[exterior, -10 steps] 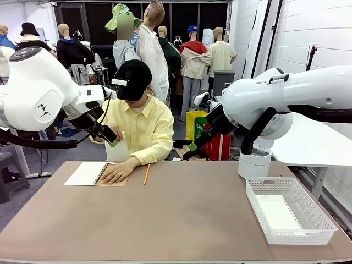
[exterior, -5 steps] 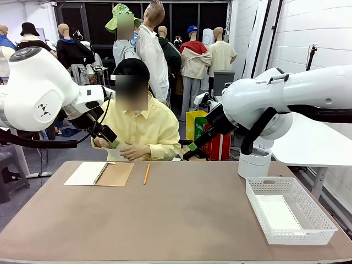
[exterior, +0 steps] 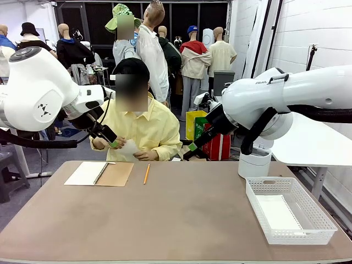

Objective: Sort the paper based on its condition.
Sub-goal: If a person hands you a paper, place it in the Organizing basket , and if it's crumpled, put it in the Trash can.

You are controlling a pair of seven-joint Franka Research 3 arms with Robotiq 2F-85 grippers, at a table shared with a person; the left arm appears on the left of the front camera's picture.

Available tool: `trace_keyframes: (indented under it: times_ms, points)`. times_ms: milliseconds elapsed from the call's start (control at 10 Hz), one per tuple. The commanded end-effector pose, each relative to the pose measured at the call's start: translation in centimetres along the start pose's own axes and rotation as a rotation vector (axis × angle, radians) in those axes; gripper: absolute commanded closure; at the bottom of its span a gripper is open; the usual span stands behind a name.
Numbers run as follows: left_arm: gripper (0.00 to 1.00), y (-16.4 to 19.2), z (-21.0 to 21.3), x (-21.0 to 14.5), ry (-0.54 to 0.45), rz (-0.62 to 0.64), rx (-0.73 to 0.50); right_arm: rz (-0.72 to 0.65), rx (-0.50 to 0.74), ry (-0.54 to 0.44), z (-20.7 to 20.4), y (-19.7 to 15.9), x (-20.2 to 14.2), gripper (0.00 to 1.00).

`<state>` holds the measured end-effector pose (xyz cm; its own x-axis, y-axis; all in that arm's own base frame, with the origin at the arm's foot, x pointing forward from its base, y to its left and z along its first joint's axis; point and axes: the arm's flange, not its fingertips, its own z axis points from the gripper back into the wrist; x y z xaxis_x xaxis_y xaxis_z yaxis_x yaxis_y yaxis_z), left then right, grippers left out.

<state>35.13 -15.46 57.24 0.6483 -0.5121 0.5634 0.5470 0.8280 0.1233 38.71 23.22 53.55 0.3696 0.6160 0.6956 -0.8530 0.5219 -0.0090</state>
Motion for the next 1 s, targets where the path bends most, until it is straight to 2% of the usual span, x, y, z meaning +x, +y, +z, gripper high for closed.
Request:
trace_keyframes:
  times_ms: [0, 900]
  points:
    - [0.00, 0.10, 0.05, -0.03, -0.001, 0.000, -0.001, 0.002, -0.004, 0.006, 0.07, 0.02, -0.08, 0.00]
    - [0.00, 0.10, 0.05, -0.03, -0.001, 0.000, -0.001, 0.002, -0.004, 0.006, 0.07, 0.02, -0.08, 0.00]
